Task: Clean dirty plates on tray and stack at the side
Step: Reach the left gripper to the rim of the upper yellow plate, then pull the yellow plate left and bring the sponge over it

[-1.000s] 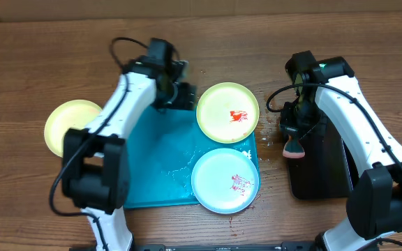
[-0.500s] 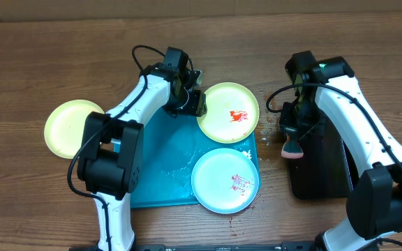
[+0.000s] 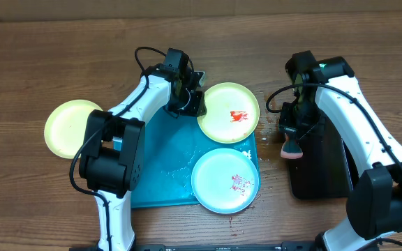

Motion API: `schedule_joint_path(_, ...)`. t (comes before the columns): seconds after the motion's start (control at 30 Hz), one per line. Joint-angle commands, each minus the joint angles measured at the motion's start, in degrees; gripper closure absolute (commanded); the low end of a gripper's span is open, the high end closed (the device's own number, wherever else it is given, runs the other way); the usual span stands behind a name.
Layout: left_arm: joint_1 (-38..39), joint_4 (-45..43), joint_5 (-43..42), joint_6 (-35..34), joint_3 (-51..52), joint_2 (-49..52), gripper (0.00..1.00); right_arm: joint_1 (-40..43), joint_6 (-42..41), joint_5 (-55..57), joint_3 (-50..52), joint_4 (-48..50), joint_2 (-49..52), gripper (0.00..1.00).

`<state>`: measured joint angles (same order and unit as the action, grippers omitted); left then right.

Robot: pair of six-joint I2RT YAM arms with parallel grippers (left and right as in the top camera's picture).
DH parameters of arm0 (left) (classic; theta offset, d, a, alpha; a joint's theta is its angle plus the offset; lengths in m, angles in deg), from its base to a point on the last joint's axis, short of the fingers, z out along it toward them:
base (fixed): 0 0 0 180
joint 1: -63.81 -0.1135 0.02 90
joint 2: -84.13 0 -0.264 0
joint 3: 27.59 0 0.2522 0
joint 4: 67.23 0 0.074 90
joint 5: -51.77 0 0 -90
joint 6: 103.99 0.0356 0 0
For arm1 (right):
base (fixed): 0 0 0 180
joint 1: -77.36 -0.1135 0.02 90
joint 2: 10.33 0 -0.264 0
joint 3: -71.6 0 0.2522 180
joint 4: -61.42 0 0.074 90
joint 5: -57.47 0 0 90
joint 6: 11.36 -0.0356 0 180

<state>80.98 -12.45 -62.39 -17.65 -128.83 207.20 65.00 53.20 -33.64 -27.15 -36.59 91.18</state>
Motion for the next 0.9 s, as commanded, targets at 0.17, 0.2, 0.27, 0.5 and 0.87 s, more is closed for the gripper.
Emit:
schedule_joint_path(0.17, -0.2, -0.5, -1.4, 1.6, -0.3, 1.3, 0.49, 0.2, 0.2, -0.1, -0.2, -0.2, -1.8, 0.96)
schedule_joint_path(0.2, -0.2, -0.5, -1.4, 1.6, -0.3, 1.3, 0.52, 0.2, 0.2, -0.1, -0.2, -0.3, -1.8, 0.96)
schedule_joint_path(0.27, -0.2, -0.7, -1.4, 1.6, -0.3, 1.4, 0.82, 0.2, 0.2, -0.1, -0.2, -0.3, -1.8, 0.96)
schedule_joint_path(0.5, -0.3, -0.4, -0.2, 1.0, 0.0, 1.4, 0.95, 0.2, 0.2, -0.4, -0.2, -0.5, -1.8, 0.96)
schedule_joint_path(0.87, -4.6, 10.2, 19.6, -10.1, -0.1, -0.5, 0.96, 0.2, 3.2, -1.6, -0.2, 0.2, -1.8, 0.96)
